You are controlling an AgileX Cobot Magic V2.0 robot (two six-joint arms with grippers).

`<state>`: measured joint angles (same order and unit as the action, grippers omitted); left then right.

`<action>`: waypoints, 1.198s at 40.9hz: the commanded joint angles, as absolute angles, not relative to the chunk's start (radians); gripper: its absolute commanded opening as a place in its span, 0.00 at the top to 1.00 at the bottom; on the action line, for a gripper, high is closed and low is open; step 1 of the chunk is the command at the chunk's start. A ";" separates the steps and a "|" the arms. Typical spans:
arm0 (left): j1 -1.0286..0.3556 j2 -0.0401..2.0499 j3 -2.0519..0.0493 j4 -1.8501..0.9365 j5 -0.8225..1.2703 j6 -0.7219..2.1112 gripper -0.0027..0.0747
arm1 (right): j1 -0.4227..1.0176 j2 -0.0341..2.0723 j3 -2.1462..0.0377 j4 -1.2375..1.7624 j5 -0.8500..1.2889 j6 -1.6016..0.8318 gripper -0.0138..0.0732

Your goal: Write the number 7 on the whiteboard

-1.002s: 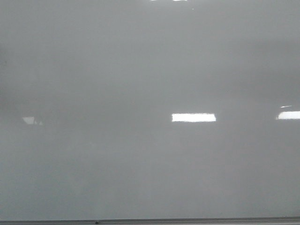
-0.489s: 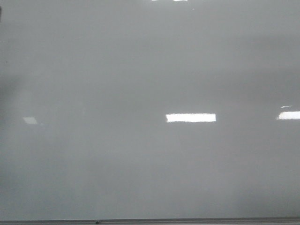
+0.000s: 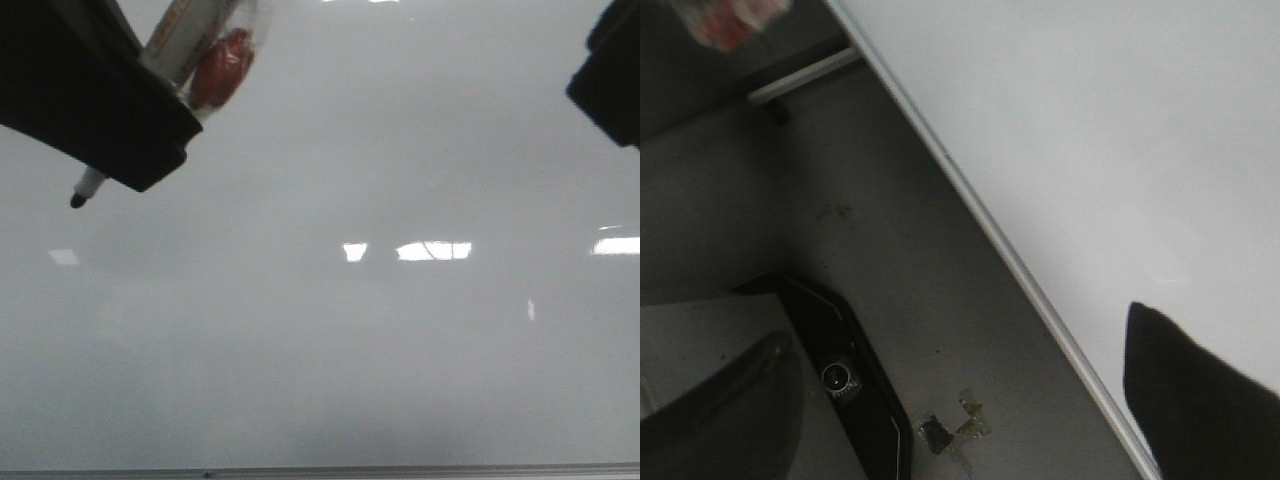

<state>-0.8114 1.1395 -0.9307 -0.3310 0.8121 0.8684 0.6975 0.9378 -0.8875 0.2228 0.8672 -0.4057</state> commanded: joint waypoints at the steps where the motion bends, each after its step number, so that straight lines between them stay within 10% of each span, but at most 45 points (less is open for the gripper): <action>1: -0.849 1.115 -0.968 -0.336 0.776 0.870 0.99 | 0.789 0.990 -0.990 0.247 0.853 -0.427 0.08; 19: -0.851 1.115 -0.968 -0.340 0.754 0.870 0.99 | 0.907 1.167 -1.190 0.427 0.875 -0.558 0.12; 32: -0.851 1.112 -0.968 -0.342 0.754 0.870 0.99 | 0.907 1.196 -1.192 0.427 0.851 -0.558 0.38; 44: -0.851 1.095 -0.968 -0.354 0.735 0.866 0.99 | 0.907 1.197 -1.192 0.436 0.847 -0.558 0.89; 49: -0.851 1.081 -0.968 -0.360 0.744 0.854 0.99 | 0.903 1.197 -1.192 0.436 0.840 -0.558 0.92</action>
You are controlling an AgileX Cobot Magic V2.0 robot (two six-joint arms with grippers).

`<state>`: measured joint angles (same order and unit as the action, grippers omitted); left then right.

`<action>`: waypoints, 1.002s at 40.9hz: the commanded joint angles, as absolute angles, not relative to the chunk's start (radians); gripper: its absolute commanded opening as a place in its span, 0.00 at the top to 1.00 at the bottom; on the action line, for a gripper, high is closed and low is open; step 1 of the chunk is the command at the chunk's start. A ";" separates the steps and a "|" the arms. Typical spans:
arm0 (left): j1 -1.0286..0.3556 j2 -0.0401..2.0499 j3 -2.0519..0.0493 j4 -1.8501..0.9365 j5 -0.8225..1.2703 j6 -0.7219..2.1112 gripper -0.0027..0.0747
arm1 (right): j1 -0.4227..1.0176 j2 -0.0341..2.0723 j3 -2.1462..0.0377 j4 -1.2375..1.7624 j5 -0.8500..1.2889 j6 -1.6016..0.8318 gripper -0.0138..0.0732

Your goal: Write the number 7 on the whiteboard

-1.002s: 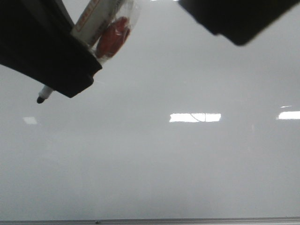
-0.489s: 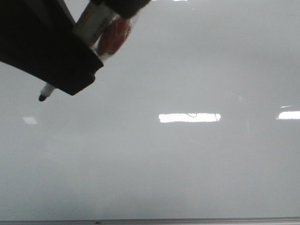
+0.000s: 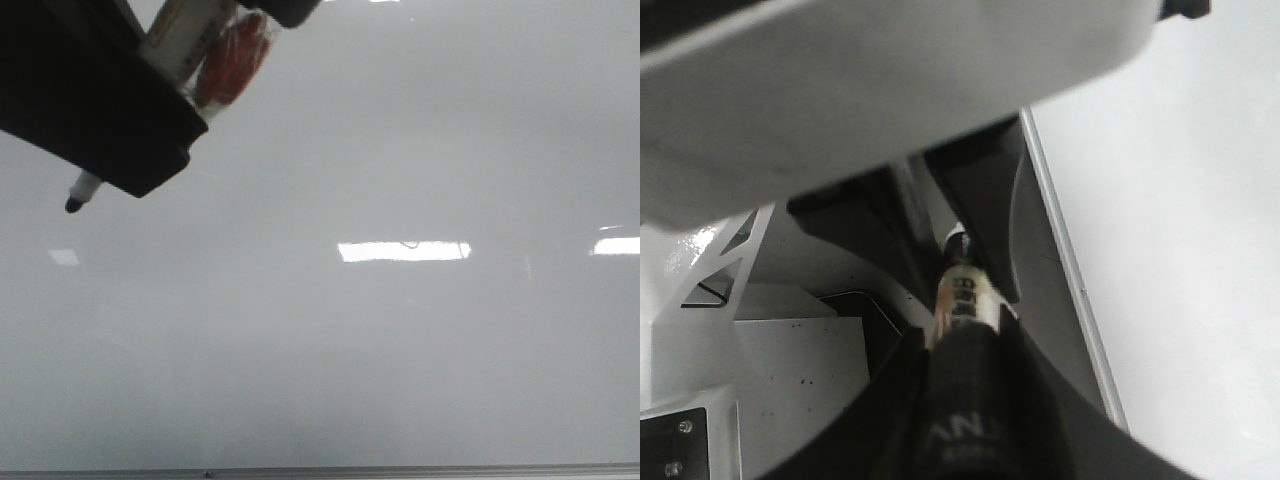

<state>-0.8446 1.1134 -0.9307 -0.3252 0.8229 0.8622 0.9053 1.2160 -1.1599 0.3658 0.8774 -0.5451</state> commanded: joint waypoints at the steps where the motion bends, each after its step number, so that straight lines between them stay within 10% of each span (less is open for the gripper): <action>1: -0.851 1.077 -0.968 -0.364 0.753 0.852 0.97 | 0.902 1.197 -1.192 0.436 0.836 -0.558 0.92; 15: -0.851 0.893 -0.968 -0.375 0.869 0.720 0.35 | 0.792 1.197 -1.192 0.436 0.836 -0.558 0.92; 21: -0.851 0.812 -0.968 -0.328 0.998 0.620 0.42 | 0.790 1.197 -1.192 0.436 0.816 -0.558 0.92; 30: -0.851 0.657 -0.966 -0.314 1.105 0.538 0.97 | 0.790 1.197 -1.192 0.436 0.802 -0.558 0.92; 41: -0.851 0.564 -0.966 -0.318 1.071 0.537 0.99 | 0.790 1.202 -1.192 0.443 0.784 -0.558 0.92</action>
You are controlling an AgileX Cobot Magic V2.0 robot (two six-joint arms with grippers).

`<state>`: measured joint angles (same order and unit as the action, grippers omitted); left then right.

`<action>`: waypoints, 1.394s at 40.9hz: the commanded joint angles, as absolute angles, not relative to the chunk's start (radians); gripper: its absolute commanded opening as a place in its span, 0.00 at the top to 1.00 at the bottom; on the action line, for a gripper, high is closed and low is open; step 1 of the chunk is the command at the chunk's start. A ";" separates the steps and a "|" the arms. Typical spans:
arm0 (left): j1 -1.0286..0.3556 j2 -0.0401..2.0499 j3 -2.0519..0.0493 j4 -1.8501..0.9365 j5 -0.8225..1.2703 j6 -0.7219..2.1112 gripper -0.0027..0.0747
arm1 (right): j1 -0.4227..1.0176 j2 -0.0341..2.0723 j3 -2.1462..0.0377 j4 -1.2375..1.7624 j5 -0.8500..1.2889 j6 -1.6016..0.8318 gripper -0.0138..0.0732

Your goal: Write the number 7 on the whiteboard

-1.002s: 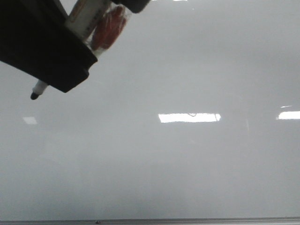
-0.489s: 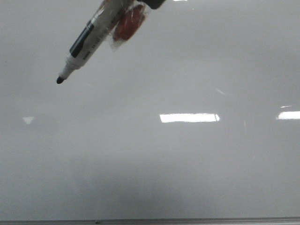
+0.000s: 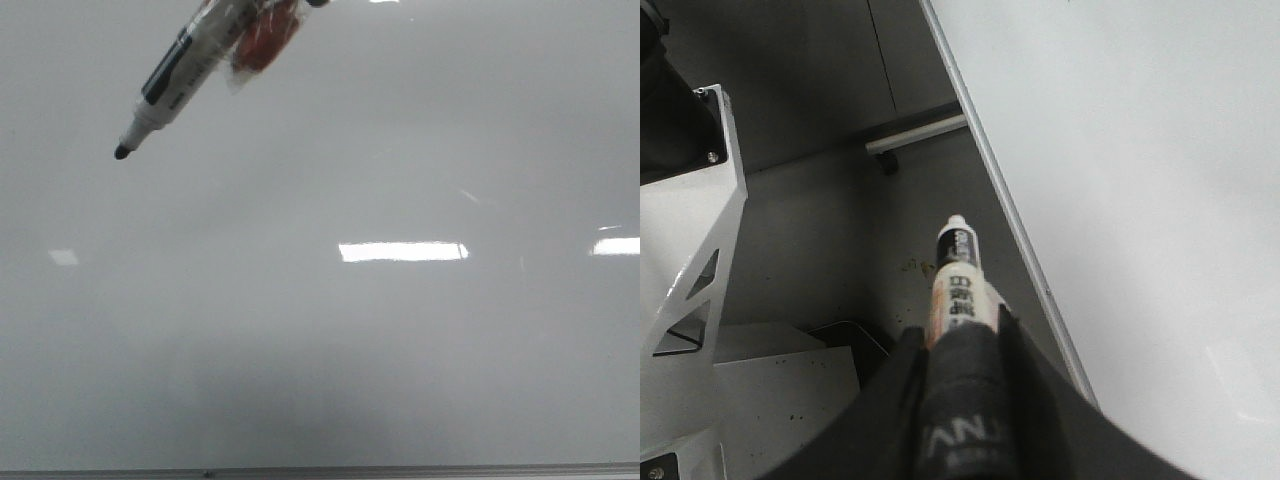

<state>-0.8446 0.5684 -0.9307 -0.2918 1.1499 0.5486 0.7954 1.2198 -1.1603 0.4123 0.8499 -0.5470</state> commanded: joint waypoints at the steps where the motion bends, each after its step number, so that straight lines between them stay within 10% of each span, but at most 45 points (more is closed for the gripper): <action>1: -0.851 0.561 -0.966 -0.318 1.067 0.537 0.99 | 0.790 1.207 -1.192 0.443 0.770 -0.558 0.92; 57: -0.851 0.560 -0.966 -0.318 1.053 0.537 0.99 | 0.608 1.704 -1.498 0.482 0.476 -0.493 0.92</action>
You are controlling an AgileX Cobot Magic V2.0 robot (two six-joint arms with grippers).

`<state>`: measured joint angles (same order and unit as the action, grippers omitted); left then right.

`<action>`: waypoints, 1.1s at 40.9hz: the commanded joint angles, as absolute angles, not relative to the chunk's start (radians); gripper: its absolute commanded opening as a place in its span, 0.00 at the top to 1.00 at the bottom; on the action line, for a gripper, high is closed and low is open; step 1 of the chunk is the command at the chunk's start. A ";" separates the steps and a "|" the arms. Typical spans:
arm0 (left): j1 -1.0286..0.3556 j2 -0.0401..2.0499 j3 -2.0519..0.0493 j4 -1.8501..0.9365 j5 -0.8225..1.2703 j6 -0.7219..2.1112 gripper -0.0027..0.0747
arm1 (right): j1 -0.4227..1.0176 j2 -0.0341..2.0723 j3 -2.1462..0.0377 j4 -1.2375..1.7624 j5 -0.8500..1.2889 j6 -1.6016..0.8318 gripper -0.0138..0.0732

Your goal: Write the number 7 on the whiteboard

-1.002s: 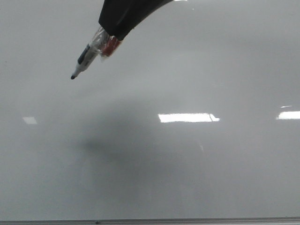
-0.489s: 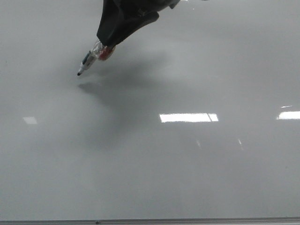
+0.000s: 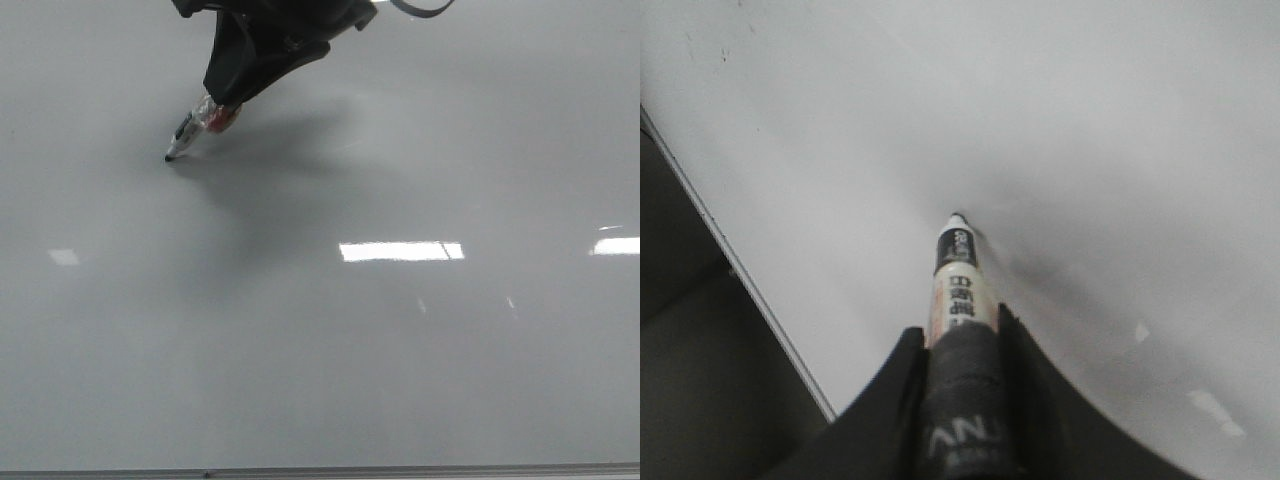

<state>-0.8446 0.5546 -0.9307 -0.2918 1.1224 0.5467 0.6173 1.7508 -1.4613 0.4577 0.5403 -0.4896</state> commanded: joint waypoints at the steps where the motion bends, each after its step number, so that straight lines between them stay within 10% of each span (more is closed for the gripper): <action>1: -0.851 0.560 -0.966 -0.318 1.053 0.537 0.99 | 0.605 1.702 -1.498 0.482 0.476 -0.493 0.92; 45: -0.851 0.560 -0.966 -0.311 1.003 0.537 0.99 | 0.455 1.581 -1.320 0.452 0.579 -0.513 0.91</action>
